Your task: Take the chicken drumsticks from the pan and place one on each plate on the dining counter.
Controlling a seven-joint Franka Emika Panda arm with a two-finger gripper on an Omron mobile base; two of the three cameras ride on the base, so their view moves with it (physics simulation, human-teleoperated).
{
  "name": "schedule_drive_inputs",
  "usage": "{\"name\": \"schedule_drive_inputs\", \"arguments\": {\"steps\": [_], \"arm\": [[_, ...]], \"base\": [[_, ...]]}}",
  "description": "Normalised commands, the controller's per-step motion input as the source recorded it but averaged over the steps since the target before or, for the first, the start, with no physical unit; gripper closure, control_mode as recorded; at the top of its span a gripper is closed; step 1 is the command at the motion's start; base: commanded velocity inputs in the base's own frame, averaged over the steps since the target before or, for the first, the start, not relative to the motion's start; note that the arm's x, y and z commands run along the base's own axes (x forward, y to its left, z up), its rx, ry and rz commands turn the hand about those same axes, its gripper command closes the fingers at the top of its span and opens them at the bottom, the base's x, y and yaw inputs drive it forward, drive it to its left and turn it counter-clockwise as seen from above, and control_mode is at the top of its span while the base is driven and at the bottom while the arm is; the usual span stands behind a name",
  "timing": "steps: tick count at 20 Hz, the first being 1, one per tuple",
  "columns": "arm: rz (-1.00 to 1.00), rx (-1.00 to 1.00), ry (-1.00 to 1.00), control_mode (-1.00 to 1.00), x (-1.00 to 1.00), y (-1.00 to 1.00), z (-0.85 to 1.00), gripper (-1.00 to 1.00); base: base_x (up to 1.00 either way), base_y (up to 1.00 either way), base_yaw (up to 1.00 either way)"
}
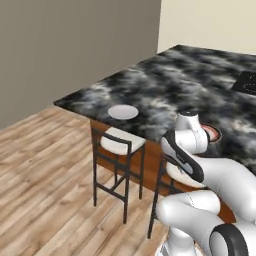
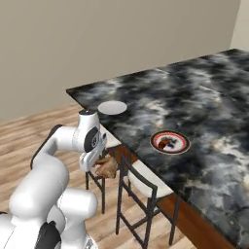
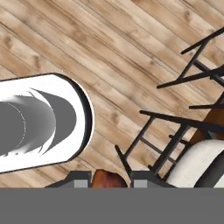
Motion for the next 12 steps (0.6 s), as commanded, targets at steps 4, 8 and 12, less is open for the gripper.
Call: {"name": "schedule_drive_inputs", "arguments": {"steps": [4, 8, 12], "arm": [[0.00, 0.00, 0.00, 1.00, 0.00, 0.00, 0.00, 1.00], [0.00, 0.00, 0.00, 1.00, 0.00, 0.00, 0.00, 1.00], [0.00, 0.00, 0.00, 1.00, 0.00, 0.00, 0.00, 1.00]], "base": [[0.64, 0.85, -0.27], [0.52, 0.76, -0.37], [0.55, 0.67, -0.45]]}}
